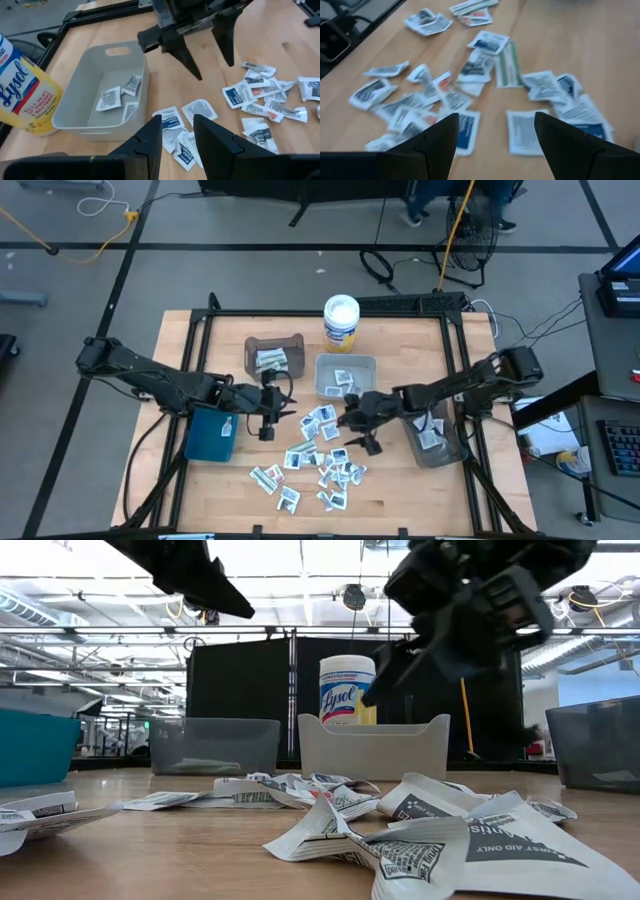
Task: Pick & Place First Aid Supplies
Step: Put the blue alcohol pad into the bottom black bin
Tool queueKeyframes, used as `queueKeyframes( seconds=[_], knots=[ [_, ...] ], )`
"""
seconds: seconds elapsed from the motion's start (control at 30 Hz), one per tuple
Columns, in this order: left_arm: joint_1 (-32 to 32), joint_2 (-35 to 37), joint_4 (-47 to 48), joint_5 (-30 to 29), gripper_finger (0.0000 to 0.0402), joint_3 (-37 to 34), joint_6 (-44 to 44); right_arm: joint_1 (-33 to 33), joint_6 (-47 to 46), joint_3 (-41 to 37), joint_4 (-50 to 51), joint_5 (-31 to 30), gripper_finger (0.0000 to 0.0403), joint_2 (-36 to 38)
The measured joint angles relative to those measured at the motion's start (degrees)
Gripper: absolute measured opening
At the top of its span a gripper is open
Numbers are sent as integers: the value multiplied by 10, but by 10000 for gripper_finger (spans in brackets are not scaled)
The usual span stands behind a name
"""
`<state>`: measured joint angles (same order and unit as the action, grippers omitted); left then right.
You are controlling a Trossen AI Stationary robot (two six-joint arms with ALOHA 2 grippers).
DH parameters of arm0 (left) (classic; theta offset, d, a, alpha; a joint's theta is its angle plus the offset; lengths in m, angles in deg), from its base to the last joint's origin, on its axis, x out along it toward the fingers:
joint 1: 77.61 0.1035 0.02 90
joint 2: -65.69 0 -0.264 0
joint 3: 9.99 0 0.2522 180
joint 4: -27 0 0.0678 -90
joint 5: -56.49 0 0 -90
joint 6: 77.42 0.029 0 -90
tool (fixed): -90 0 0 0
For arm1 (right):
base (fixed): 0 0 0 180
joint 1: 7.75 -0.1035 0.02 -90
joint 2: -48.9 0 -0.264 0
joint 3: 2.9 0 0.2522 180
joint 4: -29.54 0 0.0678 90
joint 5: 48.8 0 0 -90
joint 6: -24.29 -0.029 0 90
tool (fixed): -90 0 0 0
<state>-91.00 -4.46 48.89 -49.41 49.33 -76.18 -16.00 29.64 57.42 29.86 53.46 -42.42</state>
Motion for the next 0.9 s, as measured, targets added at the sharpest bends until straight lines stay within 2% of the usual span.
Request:
queueKeyframes(
  seconds=[0.2, 0.37, 0.67, 0.9],
  knots=[
    [-2, 0, 22, 0, 118, 0, -1, 9, 1, 48, 5, 0, 254, -54],
    [-2, 0, 33, 0, 118, 0, -2, 15, 3, 97, 51, 0, 254, -98],
    [-2, 0, 43, 5, 118, 0, -2, 21, -1, 116, 60, -3, 254, -145],
    [-2, 0, 46, 6, 118, 0, -2, 22, -2, 116, 77, -59, 264, -149]
  ],
)
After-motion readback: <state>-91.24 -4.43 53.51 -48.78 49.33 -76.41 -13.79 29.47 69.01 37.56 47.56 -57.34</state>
